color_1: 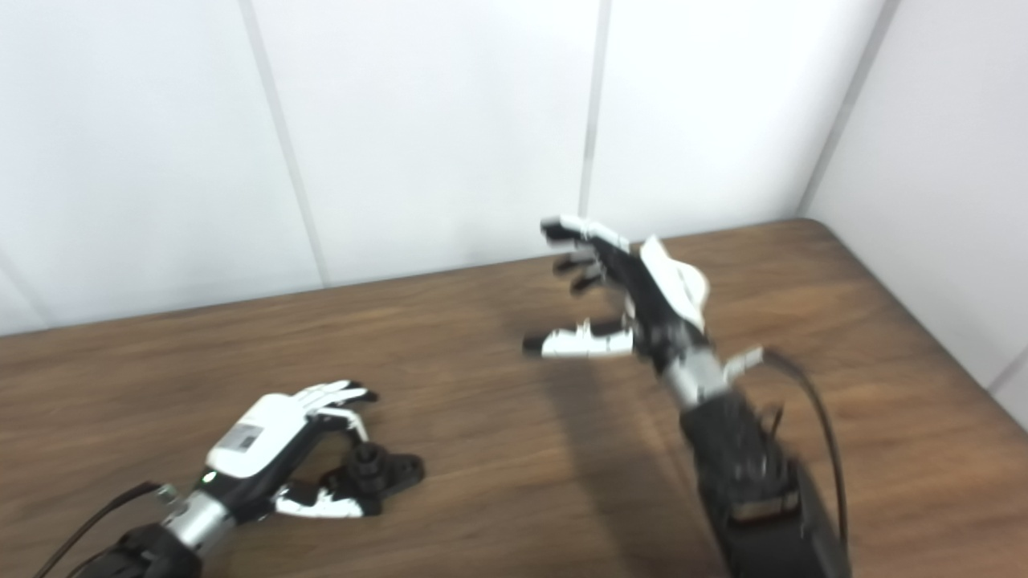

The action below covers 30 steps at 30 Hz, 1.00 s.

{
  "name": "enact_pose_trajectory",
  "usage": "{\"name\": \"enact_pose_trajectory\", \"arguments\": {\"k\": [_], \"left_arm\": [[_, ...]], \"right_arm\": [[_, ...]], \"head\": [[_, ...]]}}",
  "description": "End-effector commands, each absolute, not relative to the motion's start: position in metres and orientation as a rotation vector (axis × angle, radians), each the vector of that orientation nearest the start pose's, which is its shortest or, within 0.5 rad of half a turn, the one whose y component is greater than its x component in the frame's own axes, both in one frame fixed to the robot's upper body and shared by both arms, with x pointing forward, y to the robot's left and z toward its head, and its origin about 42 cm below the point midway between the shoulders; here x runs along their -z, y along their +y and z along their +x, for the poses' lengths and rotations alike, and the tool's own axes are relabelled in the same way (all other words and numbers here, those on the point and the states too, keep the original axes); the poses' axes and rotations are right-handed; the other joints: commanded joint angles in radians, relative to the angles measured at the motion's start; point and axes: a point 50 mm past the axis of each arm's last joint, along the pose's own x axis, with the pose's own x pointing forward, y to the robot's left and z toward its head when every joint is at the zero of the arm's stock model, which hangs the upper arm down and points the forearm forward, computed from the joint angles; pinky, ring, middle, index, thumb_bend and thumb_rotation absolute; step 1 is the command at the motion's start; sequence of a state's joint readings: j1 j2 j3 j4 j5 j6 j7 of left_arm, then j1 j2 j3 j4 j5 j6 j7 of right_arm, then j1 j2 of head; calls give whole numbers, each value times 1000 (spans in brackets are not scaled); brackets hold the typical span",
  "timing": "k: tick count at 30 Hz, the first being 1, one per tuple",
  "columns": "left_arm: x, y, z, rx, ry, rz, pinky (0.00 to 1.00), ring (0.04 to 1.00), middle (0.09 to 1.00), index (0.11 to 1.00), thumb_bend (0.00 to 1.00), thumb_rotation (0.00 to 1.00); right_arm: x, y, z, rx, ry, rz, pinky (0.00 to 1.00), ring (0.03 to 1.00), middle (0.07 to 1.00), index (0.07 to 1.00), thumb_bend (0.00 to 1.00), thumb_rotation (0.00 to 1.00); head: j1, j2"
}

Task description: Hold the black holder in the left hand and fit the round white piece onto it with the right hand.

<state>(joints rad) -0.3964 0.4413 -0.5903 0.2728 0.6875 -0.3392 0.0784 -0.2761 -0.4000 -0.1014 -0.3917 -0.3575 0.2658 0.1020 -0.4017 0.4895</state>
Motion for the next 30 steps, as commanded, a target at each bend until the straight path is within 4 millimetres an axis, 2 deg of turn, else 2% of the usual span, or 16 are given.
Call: {"name": "enact_pose_trajectory", "arguments": {"k": [1,5,8,12,13,16,18,20,24,30], "left_arm": [[-60,226,331,848,-290,1298,872,885,837,485,524,54],[-53,233,333,848,-294,1298,881,887,844,484,524,56],[-47,238,336,842,-302,1296,888,906,853,484,525,58],[-41,243,338,839,-301,1290,906,922,861,484,525,59],[-40,244,338,838,-301,1288,914,926,862,484,525,59],[-37,246,338,832,-302,1282,920,931,863,484,525,59],[-36,247,337,833,-302,1281,923,934,868,484,525,59],[-36,248,337,840,-302,1285,934,939,874,484,525,60],[-36,251,334,841,-301,1283,944,936,873,484,525,59],[-37,253,334,836,-304,1283,930,930,874,484,525,60]], "right_arm": [[-331,-327,329,212,-501,-811,557,692,797,777,793,151],[-354,-363,333,338,-501,-921,557,691,786,765,798,186],[-366,-388,334,435,-482,-977,600,745,813,781,781,270],[-366,-411,338,504,-435,-1010,709,846,875,807,826,347],[-363,-415,340,509,-399,-1013,762,900,929,829,880,394],[-355,-422,346,485,-297,-1005,756,912,959,852,929,409],[-349,-424,349,449,-230,-991,737,918,989,906,973,422],[-345,-425,351,415,-179,-976,775,968,998,944,992,404],[-334,-428,357,336,-69,-1011,736,968,1000,983,1000,401],[-323,-430,365,232,41,-1046,717,969,1000,984,1000,401]], "head": [[-11,-7],[-53,-34],[-75,-49],[-92,-64],[-97,-66],[-98,-66],[-97,-66],[-97,-65],[-96,-62],[-95,-61]]}}
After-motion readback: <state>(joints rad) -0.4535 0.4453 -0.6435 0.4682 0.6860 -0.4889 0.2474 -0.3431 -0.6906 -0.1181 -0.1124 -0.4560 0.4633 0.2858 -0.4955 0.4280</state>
